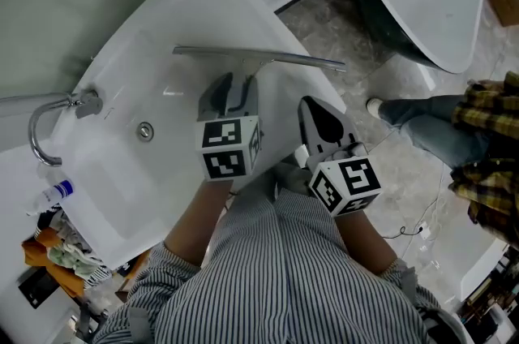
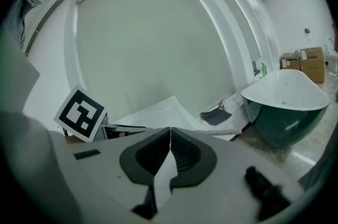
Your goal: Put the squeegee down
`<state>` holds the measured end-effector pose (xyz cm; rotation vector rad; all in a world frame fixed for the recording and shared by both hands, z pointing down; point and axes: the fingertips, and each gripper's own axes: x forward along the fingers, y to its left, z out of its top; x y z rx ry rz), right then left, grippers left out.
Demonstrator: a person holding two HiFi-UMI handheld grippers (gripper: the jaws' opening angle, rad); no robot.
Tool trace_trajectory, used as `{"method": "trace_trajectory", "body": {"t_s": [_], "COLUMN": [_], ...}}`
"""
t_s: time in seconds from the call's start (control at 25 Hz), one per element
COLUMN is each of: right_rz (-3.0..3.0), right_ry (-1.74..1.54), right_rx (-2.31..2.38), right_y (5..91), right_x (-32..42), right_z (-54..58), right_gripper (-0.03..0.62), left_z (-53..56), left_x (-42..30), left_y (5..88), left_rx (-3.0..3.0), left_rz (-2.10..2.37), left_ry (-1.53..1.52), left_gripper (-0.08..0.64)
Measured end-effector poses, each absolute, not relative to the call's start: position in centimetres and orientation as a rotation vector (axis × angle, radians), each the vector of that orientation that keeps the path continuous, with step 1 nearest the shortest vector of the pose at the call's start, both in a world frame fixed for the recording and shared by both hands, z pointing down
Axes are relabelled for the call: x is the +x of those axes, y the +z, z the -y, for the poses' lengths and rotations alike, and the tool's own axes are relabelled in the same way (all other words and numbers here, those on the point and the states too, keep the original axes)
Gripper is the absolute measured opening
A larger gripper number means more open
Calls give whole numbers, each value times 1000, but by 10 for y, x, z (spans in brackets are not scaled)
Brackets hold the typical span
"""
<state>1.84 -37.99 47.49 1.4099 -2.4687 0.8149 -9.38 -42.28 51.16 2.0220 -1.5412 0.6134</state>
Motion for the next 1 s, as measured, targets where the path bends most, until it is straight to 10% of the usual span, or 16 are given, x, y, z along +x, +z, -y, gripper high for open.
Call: {"method": "trace_trajectory", "body": {"t_s": [1.0], "right_rz": [2620], "right_ry": [528], "right_rx": [1362], "right_y": [386], "right_x": [-6], "right_z": [340], "right_gripper": [17], "left_z": [353], "left_x": [-108], "left_y": [390], "left_rx": [2253], "left_rz": [1579], "left_ry": [259], "left_gripper": [40]}}
